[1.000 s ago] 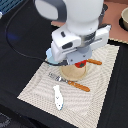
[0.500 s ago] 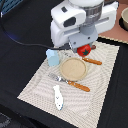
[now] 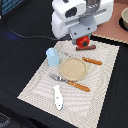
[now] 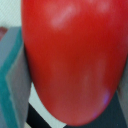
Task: Interact with the objects in diverse but meaningful ways.
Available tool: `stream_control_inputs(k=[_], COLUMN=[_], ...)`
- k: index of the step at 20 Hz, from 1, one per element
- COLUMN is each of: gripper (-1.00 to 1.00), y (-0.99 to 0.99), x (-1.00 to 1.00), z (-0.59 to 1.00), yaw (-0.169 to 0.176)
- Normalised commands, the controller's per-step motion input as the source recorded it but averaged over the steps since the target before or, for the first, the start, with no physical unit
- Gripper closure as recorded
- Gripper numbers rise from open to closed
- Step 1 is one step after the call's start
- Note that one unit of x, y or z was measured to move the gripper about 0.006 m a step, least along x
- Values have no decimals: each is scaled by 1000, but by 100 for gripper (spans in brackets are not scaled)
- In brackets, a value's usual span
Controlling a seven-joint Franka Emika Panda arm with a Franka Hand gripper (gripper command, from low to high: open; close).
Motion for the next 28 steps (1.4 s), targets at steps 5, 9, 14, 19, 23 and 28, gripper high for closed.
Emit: stream_control_inputs(k=[5, 9, 14, 19, 23, 28], gripper=[100, 100, 100, 100, 100, 100], y=[735, 674, 519, 333, 206, 158], x=[-462, -501, -563, -621, -604, -612], z=[-38, -108, -220, -387, -505, -563], yaw=[-4, 0, 0, 0, 0, 0])
